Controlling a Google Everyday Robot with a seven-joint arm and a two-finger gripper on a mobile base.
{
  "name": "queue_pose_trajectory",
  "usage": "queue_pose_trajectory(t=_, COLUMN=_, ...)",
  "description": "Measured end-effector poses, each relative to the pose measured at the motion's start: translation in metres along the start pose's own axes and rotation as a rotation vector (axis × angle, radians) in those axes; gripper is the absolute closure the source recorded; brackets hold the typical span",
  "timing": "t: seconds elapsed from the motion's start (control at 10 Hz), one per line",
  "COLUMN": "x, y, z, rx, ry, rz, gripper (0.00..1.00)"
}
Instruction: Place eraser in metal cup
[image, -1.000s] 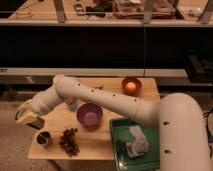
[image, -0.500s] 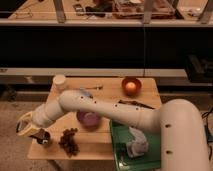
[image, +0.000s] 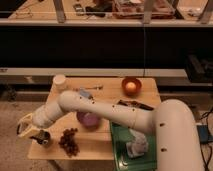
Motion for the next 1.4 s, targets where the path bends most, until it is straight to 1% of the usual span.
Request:
queue_pose_trajectory(t=0.3, x=-0.011, y=0.002, z=0.002, rx=0.011, ry=-0.012, rz=-0.002, gripper=0.95)
queue_pose_trajectory(t=0.5, x=-0.016, y=0.003, z=0.001, rx=0.013, ry=-0.015, rz=-0.007, gripper=0.95)
queue_pose_trajectory(t=0.8, x=-0.025, y=0.006, z=-0.004, rx=0.006, ry=-0.016, rz=-0.006, gripper=0.95)
queue_pose_trajectory(t=1.2, x=-0.036, y=0.010, z=0.000, rx=0.014, ry=-0.007, rz=0.006, gripper=0.95)
queue_pose_trajectory(t=1.4, x=-0.036, y=0.011, z=0.002, rx=0.020, ry=-0.003, rz=0.006, gripper=0.95)
